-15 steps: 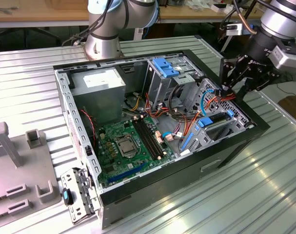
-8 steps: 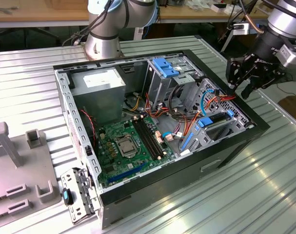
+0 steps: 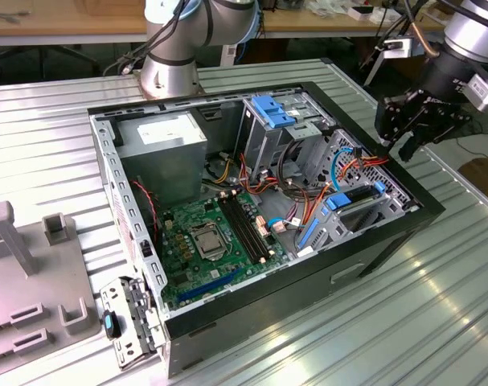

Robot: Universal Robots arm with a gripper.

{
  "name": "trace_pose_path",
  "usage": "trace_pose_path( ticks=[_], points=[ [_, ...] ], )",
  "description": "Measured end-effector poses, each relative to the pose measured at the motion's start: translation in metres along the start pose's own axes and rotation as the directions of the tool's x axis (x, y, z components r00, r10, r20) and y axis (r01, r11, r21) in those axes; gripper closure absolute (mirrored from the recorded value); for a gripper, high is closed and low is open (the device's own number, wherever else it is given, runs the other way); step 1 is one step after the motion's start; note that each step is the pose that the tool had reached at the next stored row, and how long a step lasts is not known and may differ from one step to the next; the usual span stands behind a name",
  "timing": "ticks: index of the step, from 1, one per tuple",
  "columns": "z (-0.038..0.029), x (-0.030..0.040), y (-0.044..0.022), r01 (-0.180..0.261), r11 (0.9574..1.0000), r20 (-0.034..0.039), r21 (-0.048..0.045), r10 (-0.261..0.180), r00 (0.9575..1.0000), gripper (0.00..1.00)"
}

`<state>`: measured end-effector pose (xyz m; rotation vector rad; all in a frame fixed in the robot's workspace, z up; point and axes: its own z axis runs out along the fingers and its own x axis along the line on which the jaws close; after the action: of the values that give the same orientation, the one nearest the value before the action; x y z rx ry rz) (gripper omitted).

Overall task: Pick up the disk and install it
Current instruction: 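Insert the first disk wire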

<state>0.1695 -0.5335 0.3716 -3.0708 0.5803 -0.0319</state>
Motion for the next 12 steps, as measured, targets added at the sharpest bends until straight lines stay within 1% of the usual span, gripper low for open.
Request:
trace_pose_path(
  ticks=[1,3,4,5,6,8,9,10,11,12],
  points=[
    [0.0001,0.0,0.0,0.02,0.9998,0.0003,0.0002,-0.02,0.9998,0.52],
    [0.0004,0.0,0.0,0.044,0.999,0.0009,0.0007,-0.044,0.999,0.52],
    [0.0008,0.0,0.0,0.079,0.9969,0.0015,0.0013,-0.079,0.9969,0.52],
    [0.0012,0.0,0.0,0.103,0.9947,0.0022,0.0028,-0.103,0.9947,0.52],
    [0.0017,0.0001,0.0,0.111,0.9937,0.0058,0.0156,-0.111,0.9938,0.52],
    [0.0022,0.0,0.0,0.11,0.9922,0.0176,0.0596,-0.111,0.9937,0.52],
    [0.0024,0.0001,0.0003,0.112,0.9915,0.0197,0.0672,-0.113,0.9934,0.52],
    [0.0027,0.0001,0.0004,0.12,0.9903,0.0204,0.0697,-0.122,0.9924,0.52],
    [0.0028,0.0001,0.0004,0.134,0.9885,0.0204,0.07,-0.136,0.9905,0.52],
    [0.0033,0.0,0.0004,0.156,0.9851,0.0197,0.0708,-0.158,0.9872,0.52]
  ],
)
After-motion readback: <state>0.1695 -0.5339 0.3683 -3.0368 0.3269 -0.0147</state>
